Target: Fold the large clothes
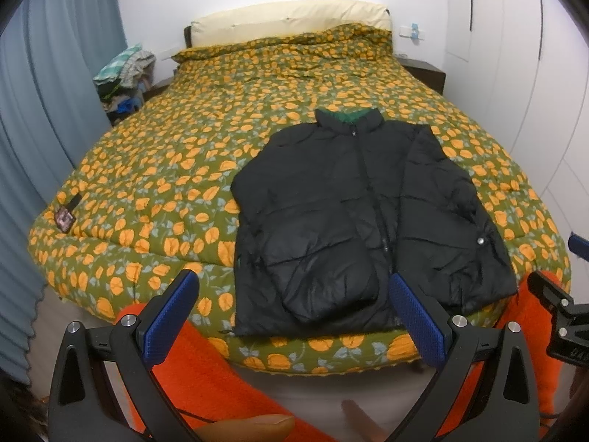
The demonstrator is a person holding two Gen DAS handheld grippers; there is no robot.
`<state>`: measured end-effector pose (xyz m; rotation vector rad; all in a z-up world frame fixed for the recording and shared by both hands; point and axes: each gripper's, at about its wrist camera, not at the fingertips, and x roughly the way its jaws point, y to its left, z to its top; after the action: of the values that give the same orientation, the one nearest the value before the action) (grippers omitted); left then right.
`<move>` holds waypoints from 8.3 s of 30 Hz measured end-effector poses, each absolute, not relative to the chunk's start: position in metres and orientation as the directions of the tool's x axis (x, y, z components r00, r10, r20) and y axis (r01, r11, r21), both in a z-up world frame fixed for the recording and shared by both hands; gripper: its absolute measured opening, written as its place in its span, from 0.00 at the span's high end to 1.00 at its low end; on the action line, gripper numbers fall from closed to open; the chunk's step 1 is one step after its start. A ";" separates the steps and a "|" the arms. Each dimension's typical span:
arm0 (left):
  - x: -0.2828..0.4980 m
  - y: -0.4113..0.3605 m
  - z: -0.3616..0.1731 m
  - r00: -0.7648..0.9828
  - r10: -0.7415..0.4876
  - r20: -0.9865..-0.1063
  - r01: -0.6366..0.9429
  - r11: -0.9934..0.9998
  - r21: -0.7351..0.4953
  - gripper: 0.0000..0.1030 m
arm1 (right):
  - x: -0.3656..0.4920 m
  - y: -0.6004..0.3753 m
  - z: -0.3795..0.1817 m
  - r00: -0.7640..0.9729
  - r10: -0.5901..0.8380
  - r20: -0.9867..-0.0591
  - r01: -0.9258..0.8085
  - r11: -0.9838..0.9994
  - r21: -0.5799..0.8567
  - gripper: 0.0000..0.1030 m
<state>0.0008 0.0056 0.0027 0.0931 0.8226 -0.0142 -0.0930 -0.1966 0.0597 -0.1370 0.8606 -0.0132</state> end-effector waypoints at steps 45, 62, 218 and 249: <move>0.003 -0.001 -0.003 0.675 0.022 -0.737 0.054 0.995 0.079 0.00 | -0.093 -0.187 0.050 0.643 -0.046 -0.764 -0.079 0.989 -0.126 0.05; 0.000 -0.005 -0.003 0.676 0.017 -0.736 0.059 0.995 0.077 0.00 | -0.094 -0.182 0.050 0.640 -0.040 -0.768 -0.090 0.988 -0.126 0.05; 0.153 0.263 -0.069 0.583 0.026 -0.812 -0.208 0.971 -0.118 0.20 | 0.002 -0.367 -0.010 0.485 0.056 -0.873 0.009 0.998 0.069 0.28; 0.106 0.095 -0.189 0.195 -0.202 -0.960 0.207 0.965 -0.162 0.84 | -0.013 -0.368 -0.096 0.250 0.243 -0.937 0.041 0.964 0.261 0.76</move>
<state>0.1062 0.0950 -0.1885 0.0039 1.3444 -0.2869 -0.0135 -0.3677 -0.0961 0.2520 1.3151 0.1392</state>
